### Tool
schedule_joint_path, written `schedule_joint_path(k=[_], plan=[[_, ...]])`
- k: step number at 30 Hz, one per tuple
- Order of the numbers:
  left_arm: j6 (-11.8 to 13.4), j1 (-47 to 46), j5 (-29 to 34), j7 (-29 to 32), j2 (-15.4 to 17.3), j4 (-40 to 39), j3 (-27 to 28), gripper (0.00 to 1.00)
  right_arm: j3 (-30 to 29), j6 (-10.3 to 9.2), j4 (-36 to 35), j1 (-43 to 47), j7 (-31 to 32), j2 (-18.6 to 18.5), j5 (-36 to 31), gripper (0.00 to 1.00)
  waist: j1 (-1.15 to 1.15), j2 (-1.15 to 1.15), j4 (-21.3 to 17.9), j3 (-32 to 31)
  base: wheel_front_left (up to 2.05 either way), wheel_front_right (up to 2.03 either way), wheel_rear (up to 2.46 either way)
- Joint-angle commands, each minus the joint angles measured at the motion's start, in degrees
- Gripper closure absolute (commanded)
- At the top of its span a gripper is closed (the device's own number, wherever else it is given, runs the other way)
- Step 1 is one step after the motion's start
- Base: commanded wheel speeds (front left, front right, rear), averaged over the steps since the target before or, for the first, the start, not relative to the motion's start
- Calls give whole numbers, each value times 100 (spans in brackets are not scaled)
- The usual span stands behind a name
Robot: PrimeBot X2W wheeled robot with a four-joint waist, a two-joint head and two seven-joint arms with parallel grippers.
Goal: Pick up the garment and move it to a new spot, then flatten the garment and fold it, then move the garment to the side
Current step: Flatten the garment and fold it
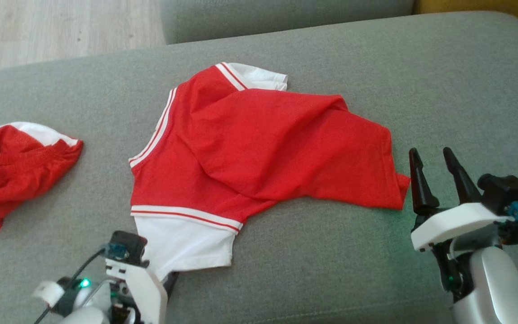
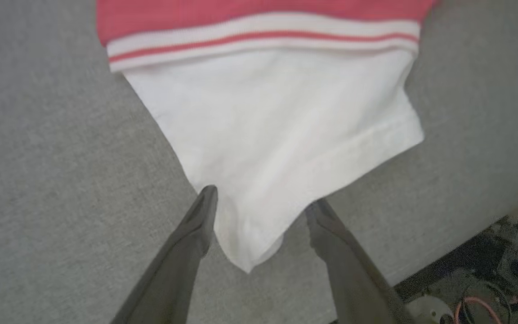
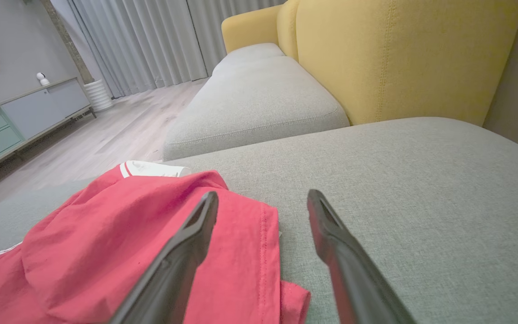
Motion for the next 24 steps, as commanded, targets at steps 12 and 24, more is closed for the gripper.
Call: schedule_joint_path(k=[12, 24], plan=[[786, -50, 189, -2837, -566, -810, 1491, 0, 114, -4, -188, 64, 196, -269, 72, 0, 0, 0, 242, -129, 0, 0, 0], [453, -210, 152, -3269, -1064, -340, 1395, 0, 2, -4, 960, -976, 1427, -549, 721, 0, 0, 0, 596, -18, 0, 0, 0]])
